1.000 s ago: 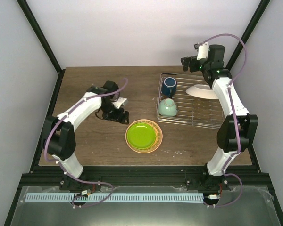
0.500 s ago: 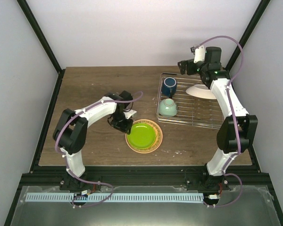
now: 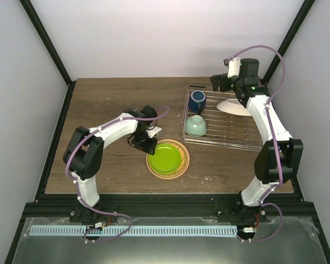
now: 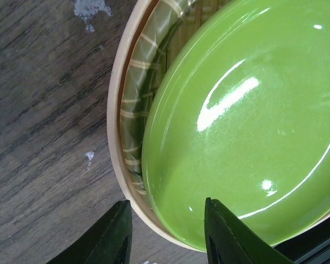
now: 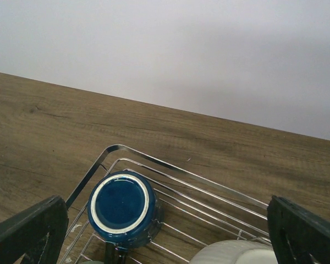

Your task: Load the mixed dishes into the dish rack

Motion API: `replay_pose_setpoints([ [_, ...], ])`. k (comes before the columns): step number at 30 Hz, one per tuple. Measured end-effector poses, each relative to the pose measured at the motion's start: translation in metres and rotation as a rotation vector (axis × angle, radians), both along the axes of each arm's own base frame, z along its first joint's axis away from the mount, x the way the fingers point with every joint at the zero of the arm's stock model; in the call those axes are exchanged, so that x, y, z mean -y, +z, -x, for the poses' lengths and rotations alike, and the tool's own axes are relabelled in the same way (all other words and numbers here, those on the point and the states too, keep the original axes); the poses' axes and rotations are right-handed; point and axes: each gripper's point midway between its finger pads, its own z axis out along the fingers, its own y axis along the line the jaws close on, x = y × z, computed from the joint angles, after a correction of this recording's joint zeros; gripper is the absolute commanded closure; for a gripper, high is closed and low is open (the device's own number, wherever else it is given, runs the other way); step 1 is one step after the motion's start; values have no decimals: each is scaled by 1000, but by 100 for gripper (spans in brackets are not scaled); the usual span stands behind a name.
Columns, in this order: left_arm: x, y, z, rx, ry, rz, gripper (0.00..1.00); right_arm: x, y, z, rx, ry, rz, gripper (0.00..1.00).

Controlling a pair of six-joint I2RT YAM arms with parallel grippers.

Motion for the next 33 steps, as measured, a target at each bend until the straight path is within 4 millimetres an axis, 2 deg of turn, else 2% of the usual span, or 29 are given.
replay_pose_setpoints([
  [9,4,-2,-1,5,0,14,67,1,-1,0,-6,-5,3,0],
  [16,8,-18,5,-25,-7,4,68,2,-4,2,-18,-11,8,0],
  [24,10,-21,6,-28,-3,0,88,4,-7,3,-30,-18,13,0],
  [33,12,-17,4,-14,-6,13,98,4,-8,3,-34,-21,15,0],
])
